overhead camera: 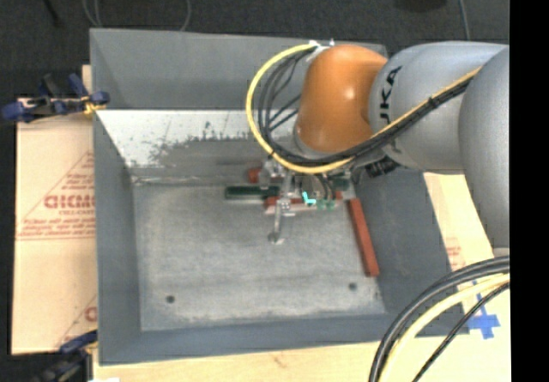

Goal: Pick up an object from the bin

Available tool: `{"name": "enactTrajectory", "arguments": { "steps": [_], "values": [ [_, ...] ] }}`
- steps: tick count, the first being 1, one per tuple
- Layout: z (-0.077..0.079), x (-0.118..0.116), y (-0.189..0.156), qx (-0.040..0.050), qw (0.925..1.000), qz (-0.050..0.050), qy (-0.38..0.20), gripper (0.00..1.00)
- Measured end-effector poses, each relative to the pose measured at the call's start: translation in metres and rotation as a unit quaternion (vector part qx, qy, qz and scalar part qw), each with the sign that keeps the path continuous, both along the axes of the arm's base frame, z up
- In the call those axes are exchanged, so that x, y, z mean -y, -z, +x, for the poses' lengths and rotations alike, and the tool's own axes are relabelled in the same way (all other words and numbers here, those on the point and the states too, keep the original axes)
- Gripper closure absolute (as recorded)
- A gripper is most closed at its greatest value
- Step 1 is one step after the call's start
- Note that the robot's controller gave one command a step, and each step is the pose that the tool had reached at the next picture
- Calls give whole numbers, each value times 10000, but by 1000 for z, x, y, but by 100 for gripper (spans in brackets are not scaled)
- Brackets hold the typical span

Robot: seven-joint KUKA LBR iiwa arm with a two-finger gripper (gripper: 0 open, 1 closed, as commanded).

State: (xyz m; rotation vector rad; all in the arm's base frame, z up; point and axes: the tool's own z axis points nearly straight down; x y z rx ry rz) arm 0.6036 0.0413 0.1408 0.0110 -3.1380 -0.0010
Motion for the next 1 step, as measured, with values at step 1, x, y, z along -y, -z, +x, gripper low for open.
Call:
{"name": "enactTrajectory", "arguments": {
  "steps": [1],
  "values": [
    [12, 64, 70, 53, 9952, -13, -976, 0]
  ]
}}
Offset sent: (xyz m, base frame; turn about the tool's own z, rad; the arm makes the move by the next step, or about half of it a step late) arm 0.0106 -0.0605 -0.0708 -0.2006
